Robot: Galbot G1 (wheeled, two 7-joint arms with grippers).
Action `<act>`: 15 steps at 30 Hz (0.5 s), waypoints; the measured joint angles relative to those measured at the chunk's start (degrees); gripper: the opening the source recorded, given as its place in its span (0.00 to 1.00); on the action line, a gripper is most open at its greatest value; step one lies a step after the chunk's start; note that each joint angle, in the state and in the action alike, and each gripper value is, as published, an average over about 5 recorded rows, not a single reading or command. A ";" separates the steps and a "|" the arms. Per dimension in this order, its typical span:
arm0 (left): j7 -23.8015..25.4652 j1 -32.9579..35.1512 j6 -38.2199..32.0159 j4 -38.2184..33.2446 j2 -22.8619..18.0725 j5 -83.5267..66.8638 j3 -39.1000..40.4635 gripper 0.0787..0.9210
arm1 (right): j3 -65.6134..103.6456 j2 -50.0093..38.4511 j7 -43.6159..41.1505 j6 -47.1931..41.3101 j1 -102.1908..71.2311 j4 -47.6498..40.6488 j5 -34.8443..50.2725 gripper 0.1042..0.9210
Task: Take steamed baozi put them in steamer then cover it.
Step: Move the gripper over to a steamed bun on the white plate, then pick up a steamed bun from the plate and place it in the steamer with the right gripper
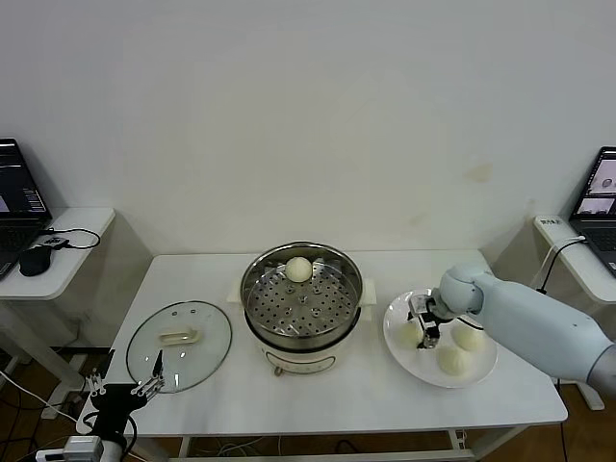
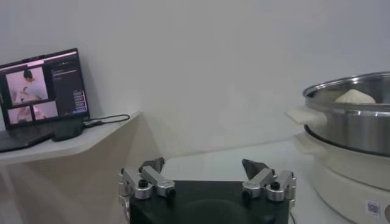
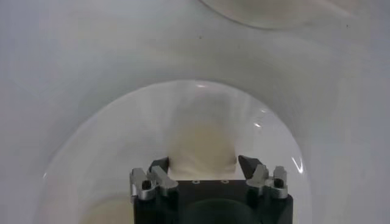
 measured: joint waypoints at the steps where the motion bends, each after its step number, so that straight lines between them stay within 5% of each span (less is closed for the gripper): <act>1: 0.00 0.02 0.00 -0.06 -0.01 -0.02 0.01 0.88 | 0.09 0.00 -0.08 0.00 -0.05 -0.02 -0.03 0.68; 15: -0.01 0.70 0.07 -1.18 0.15 -0.46 -0.27 0.88 | -0.37 -2.69 -1.75 -0.50 3.81 3.08 2.02 0.61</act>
